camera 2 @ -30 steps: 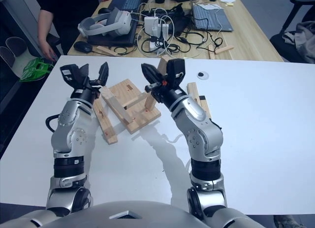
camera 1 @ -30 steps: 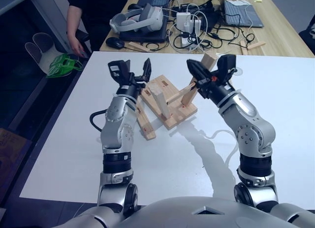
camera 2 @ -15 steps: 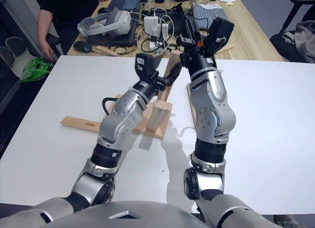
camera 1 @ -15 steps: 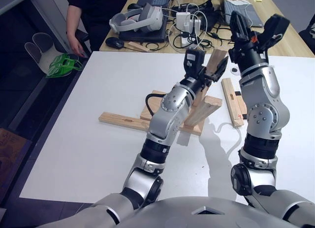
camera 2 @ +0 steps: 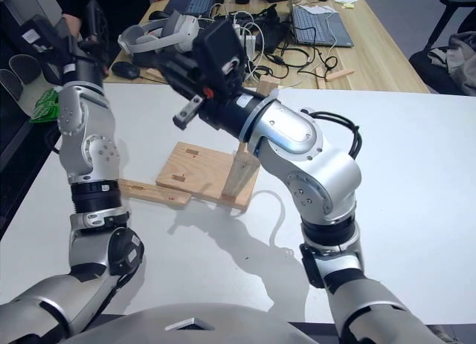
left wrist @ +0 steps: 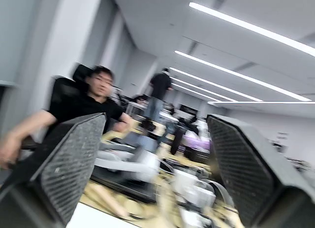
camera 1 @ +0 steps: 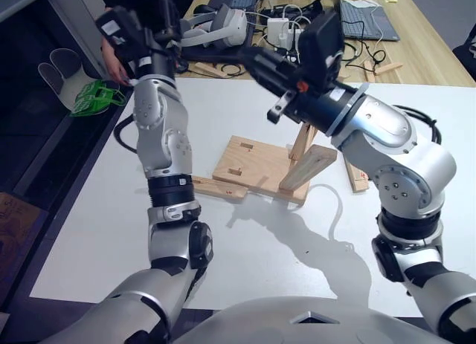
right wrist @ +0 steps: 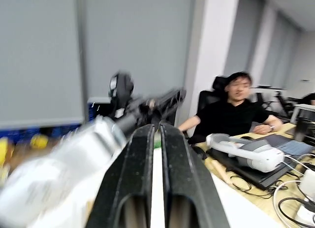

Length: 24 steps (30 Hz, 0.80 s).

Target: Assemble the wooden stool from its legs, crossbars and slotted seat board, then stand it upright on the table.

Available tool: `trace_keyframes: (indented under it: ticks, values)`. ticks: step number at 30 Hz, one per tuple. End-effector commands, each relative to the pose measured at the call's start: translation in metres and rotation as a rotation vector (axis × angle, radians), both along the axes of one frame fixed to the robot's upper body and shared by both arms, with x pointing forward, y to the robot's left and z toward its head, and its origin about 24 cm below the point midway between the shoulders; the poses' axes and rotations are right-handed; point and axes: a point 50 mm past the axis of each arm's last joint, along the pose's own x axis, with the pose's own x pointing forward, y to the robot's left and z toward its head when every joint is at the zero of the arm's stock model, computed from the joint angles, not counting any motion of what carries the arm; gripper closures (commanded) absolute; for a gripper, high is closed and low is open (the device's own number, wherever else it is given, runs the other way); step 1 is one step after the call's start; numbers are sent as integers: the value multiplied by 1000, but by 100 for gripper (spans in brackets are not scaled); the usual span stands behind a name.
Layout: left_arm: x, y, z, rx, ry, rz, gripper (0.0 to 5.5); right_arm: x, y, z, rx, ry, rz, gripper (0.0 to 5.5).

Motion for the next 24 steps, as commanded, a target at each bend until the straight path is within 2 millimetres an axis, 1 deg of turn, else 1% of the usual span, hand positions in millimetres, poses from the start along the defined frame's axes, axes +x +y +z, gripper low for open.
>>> trace_keyframes:
  ticks: [1,2,4,6,8,12,14,17,21,24]
  values:
    - [1,-11,-9,37,21,2,171,-5,-3,-18,-295,-78,111,525]
    - [0,-13,-13,33,29,1,171,-3,-8,-29,-424,-160,94,525]
    - [-2,-16,-19,27,48,3,171,-1,-18,-59,-676,-302,95,525]
    - [-3,-20,-24,27,68,-7,171,-2,-25,-80,-808,-367,113,525]
    - [-5,-28,-28,26,81,-33,171,5,-31,-94,-878,-417,77,525]
    - [-10,-43,-33,12,107,-92,171,28,-41,-114,-962,-489,-71,525]
    - [-12,-50,-35,8,120,-126,171,40,-44,-117,-980,-529,-140,525]
    - [-13,-55,-37,4,134,-149,171,57,-44,-115,-979,-566,-219,525]
    - [-14,-58,-37,2,143,-165,171,70,-37,-125,-943,-574,-253,525]
    - [-14,-59,-37,1,146,-174,171,79,-36,-137,-951,-575,-240,525]
